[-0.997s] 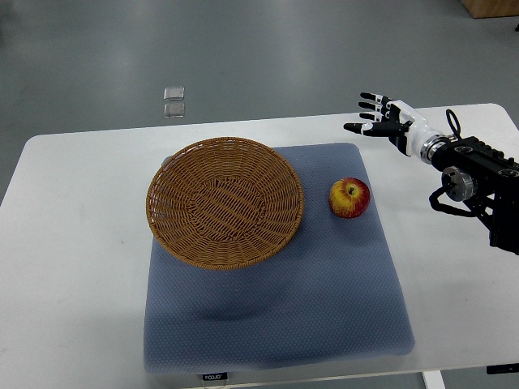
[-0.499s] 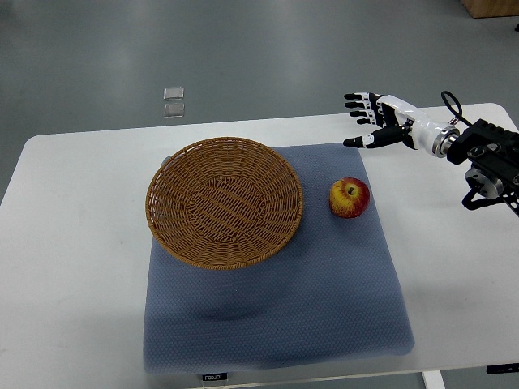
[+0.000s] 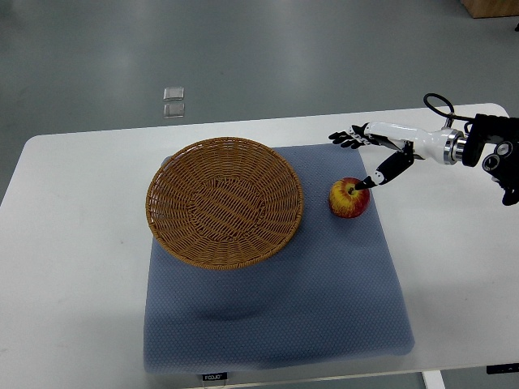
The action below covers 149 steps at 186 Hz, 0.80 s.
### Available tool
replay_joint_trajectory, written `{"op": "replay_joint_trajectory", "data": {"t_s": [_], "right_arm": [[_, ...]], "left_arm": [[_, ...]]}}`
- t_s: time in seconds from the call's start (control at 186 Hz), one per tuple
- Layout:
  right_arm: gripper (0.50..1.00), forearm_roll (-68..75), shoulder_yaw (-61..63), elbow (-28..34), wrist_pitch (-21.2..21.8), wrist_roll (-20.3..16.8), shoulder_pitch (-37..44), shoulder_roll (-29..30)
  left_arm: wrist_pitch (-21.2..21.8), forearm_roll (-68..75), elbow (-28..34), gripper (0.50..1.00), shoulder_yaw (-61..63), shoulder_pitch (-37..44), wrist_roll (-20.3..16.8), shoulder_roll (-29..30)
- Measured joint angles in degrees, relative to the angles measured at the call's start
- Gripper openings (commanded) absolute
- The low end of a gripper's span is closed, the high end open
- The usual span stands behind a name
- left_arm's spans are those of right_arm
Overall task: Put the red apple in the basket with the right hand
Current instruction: 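Close the right hand's fingers around the red apple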
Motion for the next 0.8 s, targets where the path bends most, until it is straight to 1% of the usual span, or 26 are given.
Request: {"op": "replay_joint_trajectory", "data": {"t_s": [0.177, 0.472, 0.579, 0.735, 0.799], "right_arm": [[0.917, -4.84, -2.71, 1.84, 0.17, 0.02, 0.96, -0.20], [0.917, -7.67, -7.37, 2.15, -0.59, 0.02, 2.63, 0.41], [0.915, -9.25, -8.04, 2.16, -1.79, 0.02, 2.67, 0.78], [0.913, -10.44, -10.51, 2.05, -4.85, -0.12, 2.73, 0.95], [0.903, -10.52, -11.36, 1.97, -5.66, -0.12, 2.75, 0.96]], "left_arm": [[0.00, 0.00, 0.00, 1.000, 0.07, 0.00, 0.00, 0.00], [0.00, 0.00, 0.07, 1.000, 0.08, 0.00, 0.00, 0.00], [0.00, -0.02, 0.07, 1.000, 0.05, 0.00, 0.00, 0.00], [0.02, -0.03, 0.04, 1.000, -0.01, 0.00, 0.00, 0.00], [0.02, -0.03, 0.04, 1.000, -0.01, 0.00, 0.00, 0.00]]}}
